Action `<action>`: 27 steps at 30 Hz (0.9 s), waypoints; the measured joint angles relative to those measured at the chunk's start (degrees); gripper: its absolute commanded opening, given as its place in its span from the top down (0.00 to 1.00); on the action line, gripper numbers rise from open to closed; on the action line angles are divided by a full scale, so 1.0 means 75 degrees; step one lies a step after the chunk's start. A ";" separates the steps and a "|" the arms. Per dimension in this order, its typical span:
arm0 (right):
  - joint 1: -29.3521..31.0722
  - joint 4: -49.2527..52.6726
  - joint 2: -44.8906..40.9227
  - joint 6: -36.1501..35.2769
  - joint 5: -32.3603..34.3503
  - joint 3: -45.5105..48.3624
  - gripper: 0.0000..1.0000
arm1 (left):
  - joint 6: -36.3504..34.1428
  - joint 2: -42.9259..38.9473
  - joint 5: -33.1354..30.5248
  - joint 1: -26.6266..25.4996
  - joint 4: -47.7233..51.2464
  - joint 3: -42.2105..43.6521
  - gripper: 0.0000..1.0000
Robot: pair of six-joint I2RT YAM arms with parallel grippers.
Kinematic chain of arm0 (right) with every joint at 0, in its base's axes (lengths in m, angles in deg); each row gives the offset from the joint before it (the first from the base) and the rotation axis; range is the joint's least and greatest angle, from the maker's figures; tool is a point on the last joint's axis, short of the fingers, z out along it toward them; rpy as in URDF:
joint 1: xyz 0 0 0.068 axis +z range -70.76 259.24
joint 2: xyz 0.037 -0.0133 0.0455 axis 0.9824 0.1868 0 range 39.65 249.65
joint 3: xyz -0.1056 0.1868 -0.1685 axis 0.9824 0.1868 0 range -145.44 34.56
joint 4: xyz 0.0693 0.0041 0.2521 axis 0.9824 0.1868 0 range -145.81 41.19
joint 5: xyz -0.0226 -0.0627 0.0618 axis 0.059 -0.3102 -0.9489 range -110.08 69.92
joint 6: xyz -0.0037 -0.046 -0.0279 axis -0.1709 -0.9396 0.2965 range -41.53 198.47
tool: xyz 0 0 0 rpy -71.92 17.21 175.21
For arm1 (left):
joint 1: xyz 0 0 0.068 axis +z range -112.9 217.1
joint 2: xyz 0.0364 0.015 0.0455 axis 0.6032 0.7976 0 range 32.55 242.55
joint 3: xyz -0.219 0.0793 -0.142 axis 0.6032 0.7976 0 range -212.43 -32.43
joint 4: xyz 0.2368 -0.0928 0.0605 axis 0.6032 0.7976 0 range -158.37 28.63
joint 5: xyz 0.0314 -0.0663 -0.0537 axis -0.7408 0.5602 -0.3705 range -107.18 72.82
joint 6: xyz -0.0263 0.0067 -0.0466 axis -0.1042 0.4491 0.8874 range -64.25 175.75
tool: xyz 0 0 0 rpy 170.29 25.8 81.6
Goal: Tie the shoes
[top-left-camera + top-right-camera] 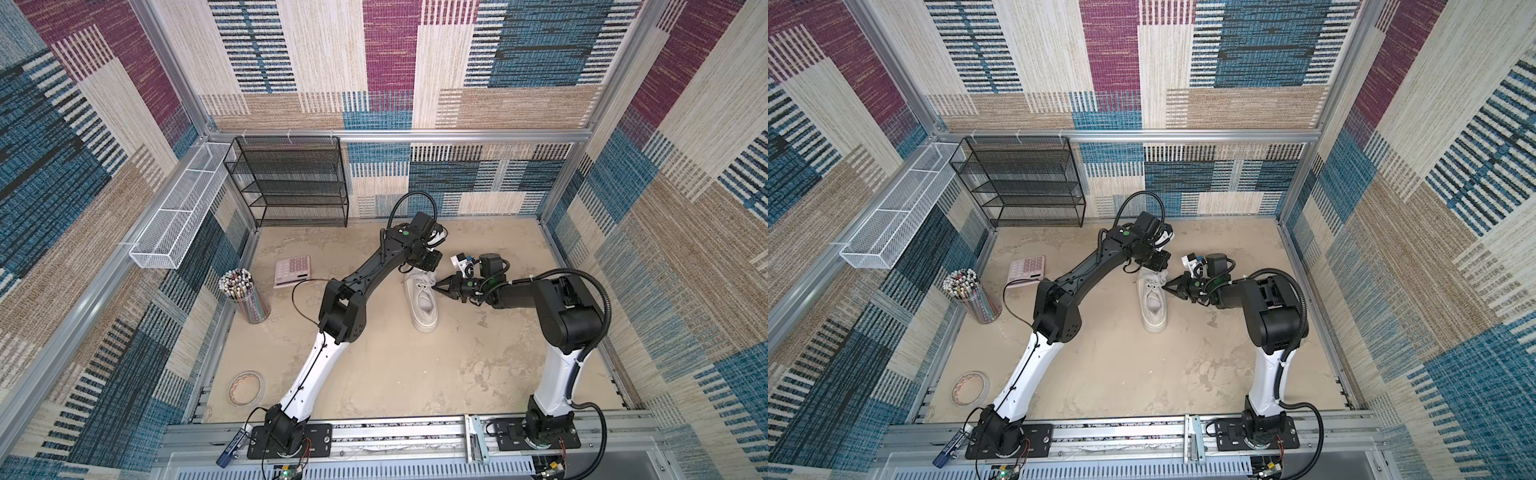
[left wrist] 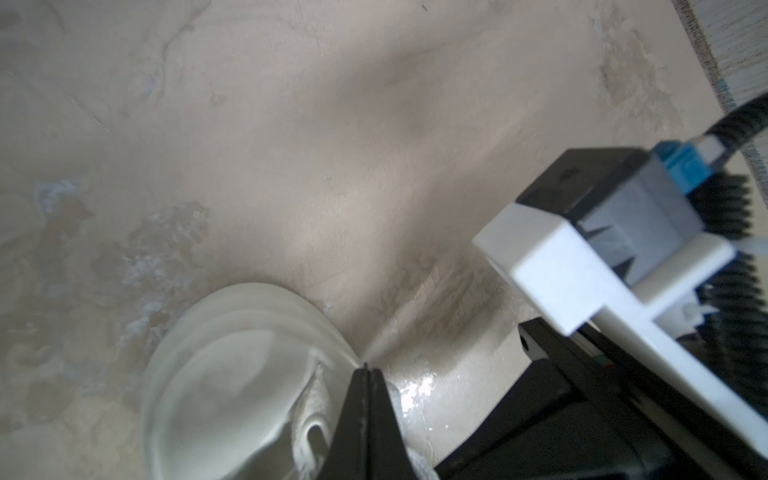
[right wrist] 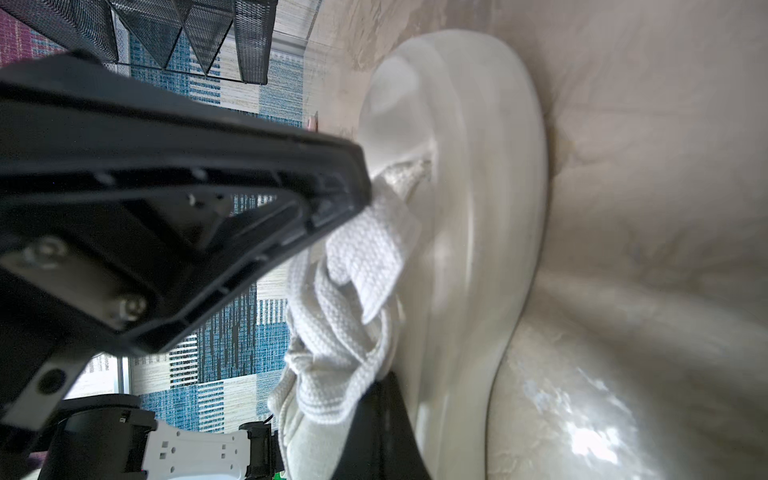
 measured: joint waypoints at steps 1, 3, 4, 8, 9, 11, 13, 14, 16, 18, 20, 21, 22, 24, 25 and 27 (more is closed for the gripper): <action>0.0000 0.0012 -0.0017 -0.0006 0.0000 0.0017 1.00 | 0.0000 -0.0032 -0.0009 0.0000 -0.0003 -0.0003 1.00; 0.0000 0.0061 -0.0073 -0.0026 0.0006 0.0058 1.00 | 0.0003 -0.0093 -0.0067 0.0015 -0.0009 -0.0003 1.00; 0.0000 0.0082 -0.0099 -0.0026 0.0009 0.0076 1.00 | 0.0003 -0.0122 -0.0169 0.0026 -0.0017 -0.0006 1.00; 0.0000 0.0166 -0.0204 -0.0082 0.0029 0.0169 1.00 | 0.0009 -0.0198 -0.0245 0.0076 -0.0050 -0.0009 1.00; -0.0003 0.0184 -0.0227 -0.0087 0.0035 0.0187 1.00 | 0.0009 -0.0213 -0.0280 0.0082 -0.0050 -0.0006 1.00; -0.0009 0.0224 -0.0286 -0.0099 0.0064 0.0219 1.00 | 0.0012 -0.0268 -0.0391 0.0122 -0.0067 0.0047 1.00; -0.0015 0.0280 -0.0332 -0.0119 0.0082 0.0227 1.00 | 0.0029 -0.0321 -0.0399 0.0175 -0.0067 0.0117 1.00; -0.0020 0.0291 -0.0338 -0.0143 0.0082 0.0227 1.00 | 0.0029 -0.0338 -0.0391 0.0187 -0.0073 0.0143 0.99; -0.0029 0.0312 -0.0338 -0.0166 0.0082 0.0227 1.00 | 0.0026 -0.0338 -0.0245 0.0227 -0.0073 0.0152 0.77; -0.0029 0.0312 -0.0318 -0.0169 0.0082 0.0216 1.00 | 0.0015 -0.0338 -0.0082 0.0227 -0.0070 0.0166 0.62; -0.0029 0.0312 -0.0289 -0.0169 0.0082 0.0184 1.00 | -0.0006 -0.0338 0.0099 0.0169 -0.0076 0.0189 0.56; -0.0029 0.0312 -0.0289 -0.0169 0.0079 0.0172 1.00 | -0.0035 -0.0323 0.0189 0.0128 -0.0076 0.0189 0.55; -0.0029 0.0312 -0.0289 -0.0169 0.0079 0.0160 1.00 | -0.0055 -0.0300 0.0256 0.0079 -0.0079 0.0189 0.53; -0.0029 0.0312 -0.0286 -0.0169 0.0082 0.0152 1.00 | -0.0082 -0.0233 0.0391 0.0012 -0.0102 0.0189 0.51; -0.0029 0.0312 -0.0286 -0.0169 0.0082 0.0152 1.00 | -0.0085 -0.0178 0.0440 -0.0020 -0.0096 0.0189 0.50; -0.0029 0.0312 -0.0283 -0.0169 0.0082 0.0152 1.00 | -0.0087 -0.0099 0.0516 -0.0047 -0.0093 0.0198 0.49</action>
